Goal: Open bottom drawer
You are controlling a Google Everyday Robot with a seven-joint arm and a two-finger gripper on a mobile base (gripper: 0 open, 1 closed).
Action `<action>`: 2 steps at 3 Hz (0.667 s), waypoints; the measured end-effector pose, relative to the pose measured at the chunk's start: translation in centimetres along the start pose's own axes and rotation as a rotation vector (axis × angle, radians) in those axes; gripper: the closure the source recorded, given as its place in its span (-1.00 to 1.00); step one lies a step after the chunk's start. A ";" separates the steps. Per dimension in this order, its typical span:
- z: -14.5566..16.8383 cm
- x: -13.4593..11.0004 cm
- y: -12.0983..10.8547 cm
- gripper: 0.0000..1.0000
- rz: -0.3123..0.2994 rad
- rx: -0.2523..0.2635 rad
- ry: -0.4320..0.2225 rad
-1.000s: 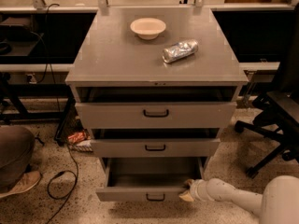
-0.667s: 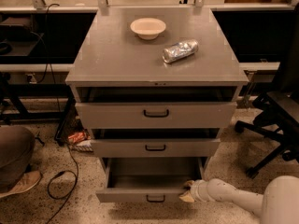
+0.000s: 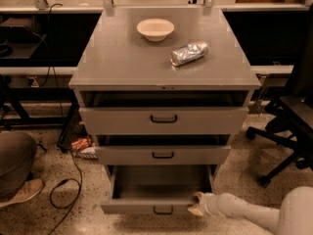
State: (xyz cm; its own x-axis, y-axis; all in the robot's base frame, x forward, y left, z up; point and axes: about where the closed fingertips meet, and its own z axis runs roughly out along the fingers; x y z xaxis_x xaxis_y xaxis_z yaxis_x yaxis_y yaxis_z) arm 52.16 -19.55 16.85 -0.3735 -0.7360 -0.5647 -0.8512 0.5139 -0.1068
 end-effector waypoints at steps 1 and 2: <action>-0.1 -0.1 0.0 1.00 0.000 0.000 0.000; -0.3 0.0 0.3 1.00 0.004 0.001 -0.002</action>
Offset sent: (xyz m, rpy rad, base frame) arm -0.1457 0.0120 0.0016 0.0970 0.0051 -0.1229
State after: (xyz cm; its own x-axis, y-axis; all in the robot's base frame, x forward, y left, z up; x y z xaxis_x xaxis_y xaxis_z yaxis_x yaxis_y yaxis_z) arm 51.76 -19.50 17.12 -0.3759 -0.7331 -0.5669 -0.8495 0.5169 -0.1052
